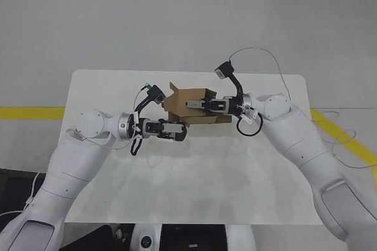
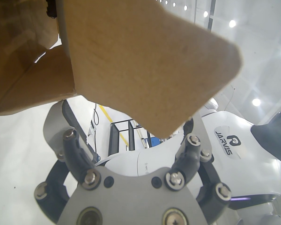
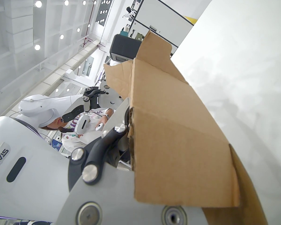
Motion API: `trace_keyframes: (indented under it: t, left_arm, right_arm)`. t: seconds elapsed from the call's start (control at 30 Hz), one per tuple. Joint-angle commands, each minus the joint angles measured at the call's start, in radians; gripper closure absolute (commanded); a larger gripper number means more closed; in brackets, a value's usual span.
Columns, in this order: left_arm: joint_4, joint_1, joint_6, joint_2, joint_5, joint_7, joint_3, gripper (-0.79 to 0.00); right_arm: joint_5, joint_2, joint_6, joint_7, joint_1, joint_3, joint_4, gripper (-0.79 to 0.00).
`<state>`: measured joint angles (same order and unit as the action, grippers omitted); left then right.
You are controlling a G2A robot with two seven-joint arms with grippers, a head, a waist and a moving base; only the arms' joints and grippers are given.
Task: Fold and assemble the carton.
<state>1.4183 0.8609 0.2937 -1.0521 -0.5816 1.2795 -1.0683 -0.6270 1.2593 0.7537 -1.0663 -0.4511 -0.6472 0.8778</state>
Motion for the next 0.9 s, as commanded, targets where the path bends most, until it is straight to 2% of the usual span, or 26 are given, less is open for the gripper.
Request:
trace_keyframes:
  t: [0.0, 0.87]
  left_arm:
    - [0.001, 0.001, -0.001, -0.001, -0.002, 0.001, 0.001, -0.785]
    - [-0.025, -0.011, 0.001, -0.007, 0.004, 0.005, -0.009, -0.785]
  right_arm:
    - [0.002, 0.004, 0.0, 0.0, 0.0, -0.004, -0.004, 0.0]
    - [0.068, 0.046, -0.002, 0.018, -0.031, -0.032, -0.002, 0.0]
